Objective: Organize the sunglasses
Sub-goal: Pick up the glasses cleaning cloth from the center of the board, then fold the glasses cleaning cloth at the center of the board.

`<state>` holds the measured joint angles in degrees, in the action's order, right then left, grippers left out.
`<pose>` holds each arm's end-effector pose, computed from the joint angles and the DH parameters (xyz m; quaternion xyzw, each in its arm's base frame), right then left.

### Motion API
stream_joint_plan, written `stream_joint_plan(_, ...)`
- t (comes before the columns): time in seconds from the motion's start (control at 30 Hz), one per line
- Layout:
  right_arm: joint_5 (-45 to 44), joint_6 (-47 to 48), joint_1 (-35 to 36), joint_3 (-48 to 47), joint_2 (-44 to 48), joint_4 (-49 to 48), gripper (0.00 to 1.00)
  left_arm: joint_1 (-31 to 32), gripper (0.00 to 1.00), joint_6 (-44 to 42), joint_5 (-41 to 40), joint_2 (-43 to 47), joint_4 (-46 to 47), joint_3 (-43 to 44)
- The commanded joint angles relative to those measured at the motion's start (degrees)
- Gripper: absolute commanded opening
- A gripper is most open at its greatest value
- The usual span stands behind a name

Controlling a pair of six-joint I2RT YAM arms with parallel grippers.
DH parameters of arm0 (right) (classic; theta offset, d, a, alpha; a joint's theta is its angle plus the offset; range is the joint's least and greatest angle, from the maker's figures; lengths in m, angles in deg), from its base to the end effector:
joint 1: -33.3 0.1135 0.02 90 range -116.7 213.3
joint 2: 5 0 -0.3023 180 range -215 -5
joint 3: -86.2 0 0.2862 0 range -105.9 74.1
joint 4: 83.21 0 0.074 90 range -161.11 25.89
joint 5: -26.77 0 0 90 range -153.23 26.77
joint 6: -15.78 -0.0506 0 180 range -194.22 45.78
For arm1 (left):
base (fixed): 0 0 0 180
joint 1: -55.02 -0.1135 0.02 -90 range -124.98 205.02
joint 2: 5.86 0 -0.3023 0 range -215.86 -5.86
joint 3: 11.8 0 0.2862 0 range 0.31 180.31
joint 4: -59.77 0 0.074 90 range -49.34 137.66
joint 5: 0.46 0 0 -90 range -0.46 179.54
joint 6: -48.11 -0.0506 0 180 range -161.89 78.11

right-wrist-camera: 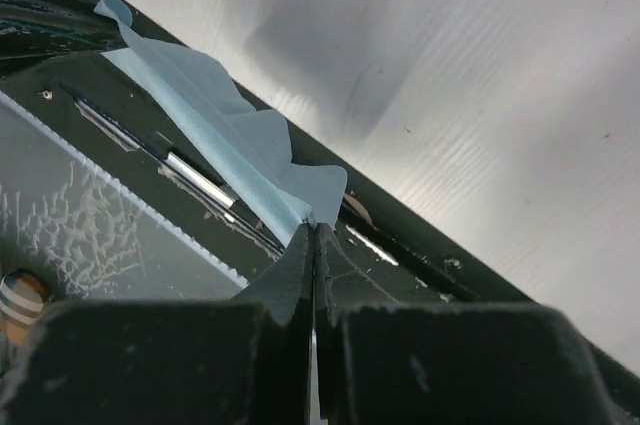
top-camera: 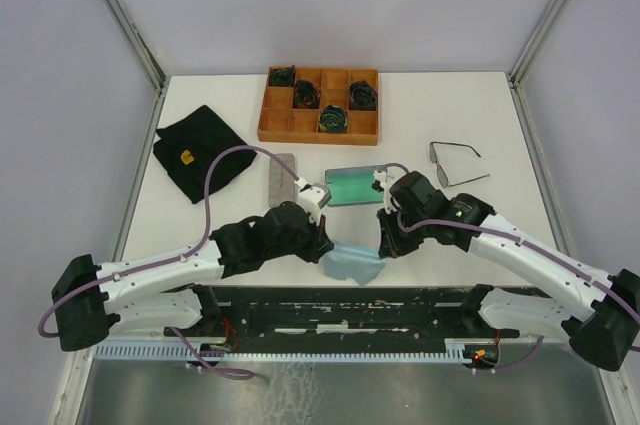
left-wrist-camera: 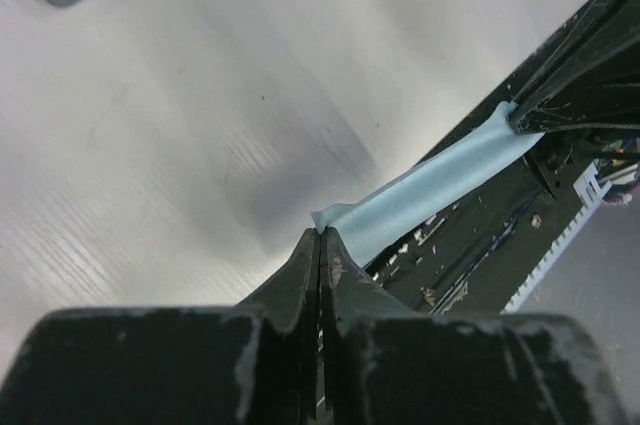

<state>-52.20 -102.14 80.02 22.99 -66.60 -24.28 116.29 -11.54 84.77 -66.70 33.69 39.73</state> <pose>0.1500 0.1734 0.2834 -0.1827 0.9379 0.2431 0.1668 0.1270 -0.2230 0.2591 0.2183 0.8608 -0.3029 0.3460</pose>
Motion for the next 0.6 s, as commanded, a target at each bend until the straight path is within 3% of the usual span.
stream_joint_plan(0.0, 1.05, -2.06, -0.22, -1.26, -1.79, 2.84, 0.00, 0.69, 0.03, 4.17, 2.63, -1.80, 3.38, -2.65)
stream_joint_plan(0.27, -10.28, 2.86, -2.34, -0.52, -15.02, -10.10, 0.00, -1.61, 0.03, 0.42, -7.64, -15.44, 13.90, -1.07)
stream_joint_plan(0.4, -12.44, 5.20, -4.51, -0.55, -20.57, -16.99, 0.00, -4.44, 0.03, -2.93, -6.95, -20.08, 24.04, -2.01)
stream_joint_plan(0.57, -16.11, 7.01, -5.78, -0.89, -24.06, -21.64, 0.00, -7.44, 0.03, -6.68, -5.75, -25.36, 29.70, -0.82)
